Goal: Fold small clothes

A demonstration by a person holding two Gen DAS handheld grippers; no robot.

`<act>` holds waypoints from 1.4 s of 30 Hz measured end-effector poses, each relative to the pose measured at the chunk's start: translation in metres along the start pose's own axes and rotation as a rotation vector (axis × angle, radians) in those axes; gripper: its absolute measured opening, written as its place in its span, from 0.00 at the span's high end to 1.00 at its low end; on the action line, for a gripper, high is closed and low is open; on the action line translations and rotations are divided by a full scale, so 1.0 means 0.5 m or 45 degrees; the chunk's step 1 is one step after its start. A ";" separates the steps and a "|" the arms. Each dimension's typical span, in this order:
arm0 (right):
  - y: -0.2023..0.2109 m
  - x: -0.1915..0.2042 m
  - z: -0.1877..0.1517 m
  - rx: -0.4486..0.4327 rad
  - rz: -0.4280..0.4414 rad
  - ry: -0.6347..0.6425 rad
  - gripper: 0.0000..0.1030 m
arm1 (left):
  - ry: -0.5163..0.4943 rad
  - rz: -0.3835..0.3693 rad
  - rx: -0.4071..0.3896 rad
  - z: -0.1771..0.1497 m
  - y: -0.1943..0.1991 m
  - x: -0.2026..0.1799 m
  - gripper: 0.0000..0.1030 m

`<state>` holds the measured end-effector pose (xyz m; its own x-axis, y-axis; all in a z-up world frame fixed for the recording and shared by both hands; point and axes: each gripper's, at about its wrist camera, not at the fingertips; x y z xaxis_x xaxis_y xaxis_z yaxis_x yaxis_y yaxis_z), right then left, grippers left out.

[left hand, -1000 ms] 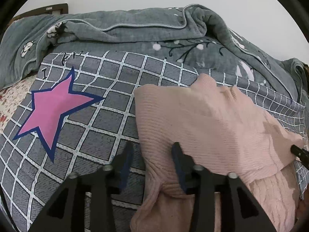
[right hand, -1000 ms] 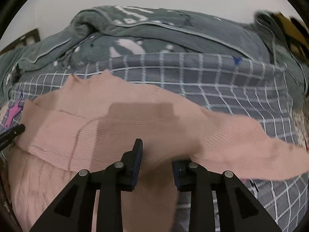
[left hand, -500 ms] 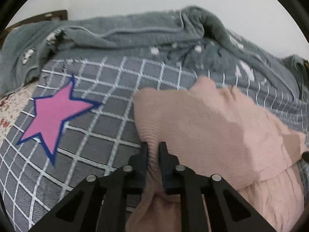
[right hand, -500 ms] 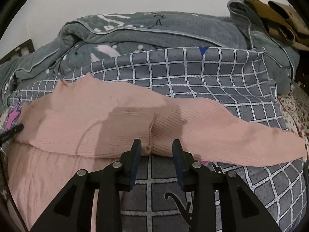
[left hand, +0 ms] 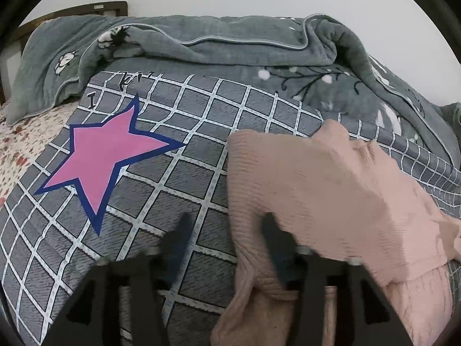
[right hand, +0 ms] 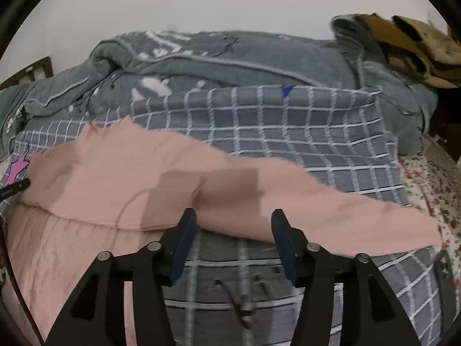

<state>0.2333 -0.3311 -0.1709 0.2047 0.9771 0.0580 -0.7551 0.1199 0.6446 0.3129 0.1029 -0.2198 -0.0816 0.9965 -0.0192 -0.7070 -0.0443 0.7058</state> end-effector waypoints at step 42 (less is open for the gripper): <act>-0.044 -0.440 -0.032 0.148 -0.077 -0.554 0.38 | -0.212 0.176 0.013 0.002 0.000 -0.067 0.36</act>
<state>0.1949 -0.5457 -0.2100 0.5077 0.8012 0.3169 -0.6640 0.1295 0.7365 0.3163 0.0694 -0.2187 -0.0596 0.9790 0.1951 -0.6902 -0.1816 0.7005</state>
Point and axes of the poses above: each gripper's, at about its wrist camera, not at the fingertips, and y roughly against the way its jaws point, x to its left, z to its top, and after that the axes turned 8 degrees about -y, right-handed
